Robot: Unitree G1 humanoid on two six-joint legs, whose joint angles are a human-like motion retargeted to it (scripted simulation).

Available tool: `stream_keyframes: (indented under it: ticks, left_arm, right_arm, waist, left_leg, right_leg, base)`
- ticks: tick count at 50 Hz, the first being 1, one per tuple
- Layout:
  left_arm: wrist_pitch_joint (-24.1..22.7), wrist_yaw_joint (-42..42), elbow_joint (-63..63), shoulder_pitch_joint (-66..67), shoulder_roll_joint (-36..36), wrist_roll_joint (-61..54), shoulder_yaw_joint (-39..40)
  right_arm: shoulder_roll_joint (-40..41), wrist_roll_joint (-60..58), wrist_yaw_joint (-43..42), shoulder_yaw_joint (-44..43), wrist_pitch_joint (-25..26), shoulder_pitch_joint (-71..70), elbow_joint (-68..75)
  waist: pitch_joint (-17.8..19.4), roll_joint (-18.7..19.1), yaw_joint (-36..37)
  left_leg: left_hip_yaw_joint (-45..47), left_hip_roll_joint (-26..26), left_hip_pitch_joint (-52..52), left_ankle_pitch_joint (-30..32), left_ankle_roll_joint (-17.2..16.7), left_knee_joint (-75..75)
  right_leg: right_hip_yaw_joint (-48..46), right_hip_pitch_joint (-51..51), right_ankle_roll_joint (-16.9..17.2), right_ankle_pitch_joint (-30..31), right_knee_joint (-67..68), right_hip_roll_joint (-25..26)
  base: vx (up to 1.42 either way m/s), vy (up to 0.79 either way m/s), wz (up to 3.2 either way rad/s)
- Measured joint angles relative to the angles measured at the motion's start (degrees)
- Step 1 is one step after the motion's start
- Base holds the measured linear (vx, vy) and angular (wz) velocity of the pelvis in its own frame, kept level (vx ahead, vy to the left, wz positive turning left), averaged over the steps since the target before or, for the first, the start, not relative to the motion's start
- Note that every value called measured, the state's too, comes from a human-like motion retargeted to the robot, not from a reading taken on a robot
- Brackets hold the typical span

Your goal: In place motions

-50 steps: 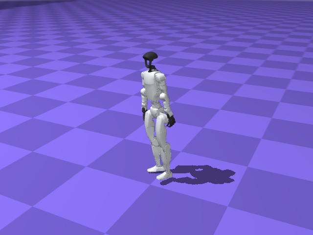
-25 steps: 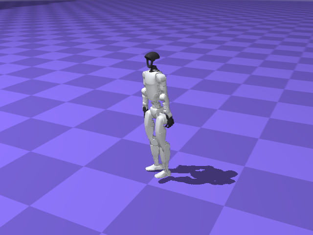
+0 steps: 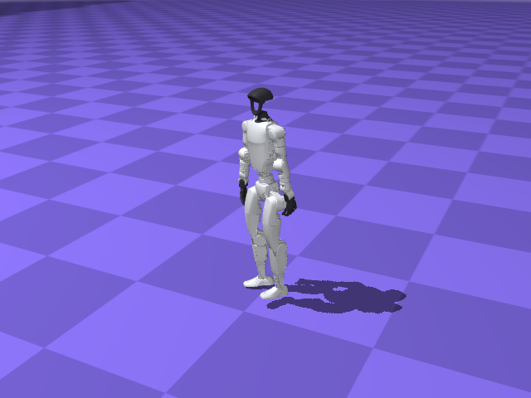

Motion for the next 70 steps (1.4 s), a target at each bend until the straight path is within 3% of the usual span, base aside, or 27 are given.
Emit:
stream_keyframes:
  ticks: [4,8,10,18,25,33,38,43,45,47,48,51,53,55,60,65,70]
  left_arm:
    - [0.45,0.54,1.94,0.22,0.72,0.48,-0.06]
    - [0.63,1.18,2.83,-0.97,1.82,-0.81,-1.04]
    - [1.07,0.91,3.7,-2.38,2.82,-1.01,-1.82]
    - [1.31,1.61,1.45,-5.39,4.05,-1.17,-5.3]
    - [0.71,0.75,-1.66,-8.67,2.17,-2.55,-6.57]
    - [-0.96,0.75,-3.92,-6.73,0.18,-1.67,-8.6]
    - [-0.62,0.66,-1.19,-5.87,0.71,-0.68,-6.2]
    - [1.07,0.47,3.21,-4.93,1.02,-1.08,-3.33]
    - [1.42,0.3,4.22,-4.07,1.11,-1.01,-2.41]
    - [1.57,0.24,4.87,-2.79,1.37,-0.83,-1.78]
    - [1.6,0.26,5.17,-2.08,1.57,-0.77,-1.57]
    - [1.61,1.06,6.49,-0.68,2.73,-1.48,-1.99]
    - [1.16,4.25,6.92,-1.51,2.63,-3.31,-2.15]
    - [-0.29,8.6,6.27,-2.46,1.37,-6.08,-0.92]
    - [-2.73,5.27,3.6,-3.48,-1.45,-8.93,-1.91]
    - [0.06,0.77,1.63,-6.22,-1.63,-1.84,-4.8]
    - [-1.1,0.69,-1.81,-7.51,-1.68,-0.39,-8.06]
  right_arm:
    - [-0.41,0.75,1.92,-1.37,-1.8,1.07,-4.03]
    - [-0.55,0.95,1.85,-0.64,-3.14,0.11,-6.86]
    - [-0.58,0.13,1.33,-0.1,-3.6,-0.31,-7.55]
    - [-0.67,-1.8,-1.74,-0.75,-3.25,3.63,-4.87]
    - [0.04,3.4,-2.56,-3.51,-1.34,5.95,2.2]
    - [1.1,5.35,-3.32,-4.72,-0.91,9.46,2.96]
    - [0.44,4.14,-1.97,-4.05,-0.82,6.63,1.31]
    - [-0.04,4.07,-0.61,-2.59,-1.53,3.29,-3.04]
    - [0.05,4.02,-0.22,-1.79,-2.09,2.11,-4.97]
    - [0.49,3.89,0.02,-0.82,-2.79,1.44,-6.62]
    - [0.82,3.86,0.21,-0.22,-3.11,1.2,-7.32]
    - [2.14,3.23,2.0,1.07,-3.58,0.41,-8.42]
    - [2.9,2.42,3.48,0.76,-3.61,-1.15,-9.02]
    - [3.26,1.62,4.32,1.12,-3.99,-3.17,-9.93]
    - [3.0,-0.94,4.82,6.09,-5.34,-4.88,-14.73]
    - [2.37,-1.38,1.99,6.25,-5.35,-2.46,-13.07]
    - [2.04,0.37,-0.7,2.13,-2.9,-0.02,-5.4]
  waist:
    - [-0.47,1.91,-0.68]
    - [4.18,6.16,-4.4]
    - [6.46,6.65,-7.54]
    - [11.24,5.3,-15.68]
    - [15.09,7.55,-18.97]
    - [13.5,6.55,-18.46]
    - [9.18,4.76,-13.08]
    - [6.68,3.58,-6.79]
    - [5.43,2.48,-5.34]
    - [3.79,1.25,-5.22]
    - [3.15,0.49,-4.9]
    - [1.34,-1.88,-2.2]
    - [-0.06,-2.25,-0.42]
    - [-0.94,-2.42,0.9]
    - [1.73,1.44,-2.68]
    - [-0.82,3.72,-7.1]
    - [-1.08,3.73,-6.46]
  left_leg:
    - [-1.84,0.56,-0.17,-0.37,0.25,-0.05]
    - [-3.15,5.44,1.34,-0.24,-0.24,0.68]
    - [-3.42,6.46,1.42,0.2,-0.21,1.06]
    - [-7.26,7.5,0.64,1.67,2.1,2.41]
    - [-8.37,10.81,0.99,3.25,3.04,1.86]
    - [-10.56,9.72,2.35,2.81,2.99,1.91]
    - [-7.18,8.23,0.22,1.76,2.6,2.54]
    - [-4.16,6.85,-0.03,0.4,2.91,2.87]
    - [-3.37,5.43,-0.21,-0.02,2.84,2.78]
    - [-3.33,3.8,-0.22,-0.39,2.59,2.61]
    - [-3.04,3.02,0.26,-0.59,2.39,2.3]
    - [-1.12,1.44,1.58,-0.85,1.76,1.46]
    - [-0.6,1.65,0.33,-0.81,1.22,1.19]
    - [0.52,2.19,-1.11,-0.68,0.49,0.8]
    - [1.97,4.98,0.32,-0.04,-0.26,0.06]
    - [-0.08,6.7,-2.2,0.15,-1.83,0.3]
    - [0.42,7.41,-1.87,0.28,-2.82,-0.75]
  right_leg:
    - [1.37,-3.09,-1.99,0.35,8.81,-0.23]
    - [6.67,-9.3,-9.9,5.85,25.13,3.23]
    - [7.55,-12.59,-7.97,7.41,28.06,3.75]
    - [8.12,-27.52,-9.3,5.28,8.31,4.72]
    - [12.3,-36.21,-10.89,2.68,0.29,5.46]
    - [10.12,-25.23,-8.53,6.58,6.37,3.75]
    - [7.99,-18.4,-6.82,8.74,15.85,3.41]
    - [11.9,-8.61,-5.82,10.52,18.89,5.78]
    - [14.93,-4.14,-0.51,8.38,15.48,6.63]
    - [8.55,0.65,1.83,-0.38,8.84,5.07]
    - [4.75,2.39,0.77,-3.13,4.99,4.65]
    - [4.86,4.79,0.26,-0.5,-3.13,5.05]
    - [5.59,2.91,0.57,0.08,-3.51,4.86]
    - [7.17,-1.16,-1.61,-0.86,-1.04,4.95]
    - [7.87,-1.45,-2.48,-2.17,1.8,6.45]
    - [5.64,-2.28,-2.88,-2.63,1.16,7.57]
    - [6.46,-2.39,-4.03,-2.94,0.13,9.25]
  base:
    - [-0.09,0.19,-0.05]
    - [-0.22,0.08,0.3]
    - [-0.36,0.01,0.88]
    - [-0.15,0.0,0.7]
    - [-0.09,0.04,0.42]
    - [0.05,-0.05,0.22]
    - [0.14,-0.08,-0.64]
    - [0.14,-0.07,-0.9]
    - [0.17,-0.1,-0.52]
    - [0.3,-0.16,-0.08]
    - [0.4,-0.19,-0.17]
    - [0.37,-0.22,-0.46]
    - [0.02,-0.16,-0.38]
    - [-0.01,-0.08,-0.51]
    - [0.11,-0.05,-0.17]
    - [0.08,-0.12,0.38]
    - [0.13,-0.14,-0.08]
